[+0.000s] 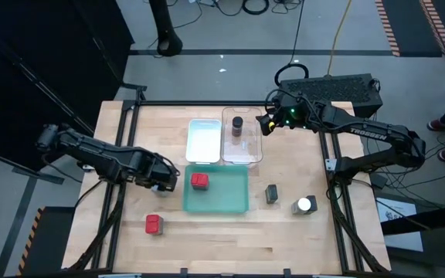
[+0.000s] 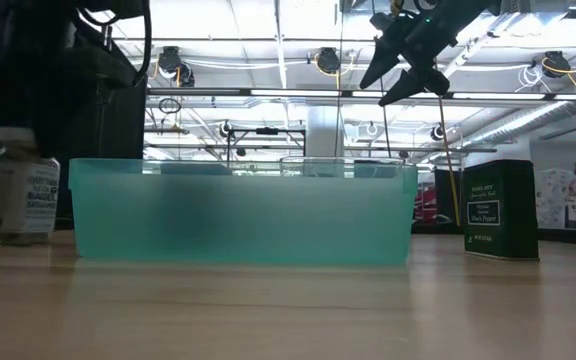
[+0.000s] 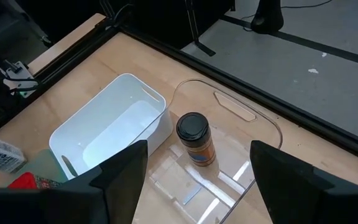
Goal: Sort spices by type
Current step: Put the left white spice bottle into the white bin
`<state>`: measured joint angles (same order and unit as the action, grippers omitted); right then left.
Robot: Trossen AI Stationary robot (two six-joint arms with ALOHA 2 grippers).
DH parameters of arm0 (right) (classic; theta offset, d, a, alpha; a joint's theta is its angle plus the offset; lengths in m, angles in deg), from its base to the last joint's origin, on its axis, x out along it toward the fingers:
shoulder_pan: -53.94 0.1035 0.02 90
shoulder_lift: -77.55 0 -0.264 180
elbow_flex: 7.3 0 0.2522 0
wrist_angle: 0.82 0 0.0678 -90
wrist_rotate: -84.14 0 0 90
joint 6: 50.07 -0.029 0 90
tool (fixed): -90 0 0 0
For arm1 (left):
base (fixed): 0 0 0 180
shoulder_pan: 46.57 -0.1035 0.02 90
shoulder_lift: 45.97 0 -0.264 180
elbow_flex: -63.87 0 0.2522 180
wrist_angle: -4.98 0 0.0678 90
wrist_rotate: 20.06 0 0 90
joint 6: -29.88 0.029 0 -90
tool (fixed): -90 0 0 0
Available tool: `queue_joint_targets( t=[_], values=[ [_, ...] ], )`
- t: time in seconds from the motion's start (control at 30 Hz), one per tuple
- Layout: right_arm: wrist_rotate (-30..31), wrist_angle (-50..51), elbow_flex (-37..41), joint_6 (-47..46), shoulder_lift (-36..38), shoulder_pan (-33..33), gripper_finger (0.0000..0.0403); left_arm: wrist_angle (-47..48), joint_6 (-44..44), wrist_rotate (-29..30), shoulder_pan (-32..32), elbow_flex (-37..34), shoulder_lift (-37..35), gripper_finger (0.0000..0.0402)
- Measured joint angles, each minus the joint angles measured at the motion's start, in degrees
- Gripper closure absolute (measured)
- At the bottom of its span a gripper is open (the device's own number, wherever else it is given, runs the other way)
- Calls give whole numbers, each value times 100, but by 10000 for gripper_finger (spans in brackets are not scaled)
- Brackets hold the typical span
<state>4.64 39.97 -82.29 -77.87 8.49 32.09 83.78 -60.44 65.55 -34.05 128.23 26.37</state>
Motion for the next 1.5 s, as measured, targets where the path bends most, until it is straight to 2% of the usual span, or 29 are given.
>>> queue_joint_targets(
  t=[0.23,0.37,0.5,0.67,0.87,1.03,1.27,1.4,1.5],
  values=[
    [-2,4,0,-62,0,0,135,845,823,54,-192,887,1,190],
    [-4,6,0,-154,0,0,135,1093,1444,233,-576,1490,-5,190],
    [-4,11,0,-197,0,0,135,1005,2049,698,-1108,2080,-5,190],
    [-6,14,0,-242,0,0,135,274,3366,994,-1829,2530,-3,190],
    [-52,20,0,-377,1,2,135,-178,4785,784,-2625,3026,452,190],
    [-175,22,0,-461,2,2,135,-32,6478,397,-2967,3717,1177,190],
    [-192,172,0,-607,2,4,135,1167,9520,378,-3185,4493,2050,190],
    [-192,216,0,-669,2,7,135,1176,10509,376,-3204,4500,2303,190],
    [-190,219,0,-673,2,7,135,1105,10787,376,-3202,4508,2443,190]
  ],
)
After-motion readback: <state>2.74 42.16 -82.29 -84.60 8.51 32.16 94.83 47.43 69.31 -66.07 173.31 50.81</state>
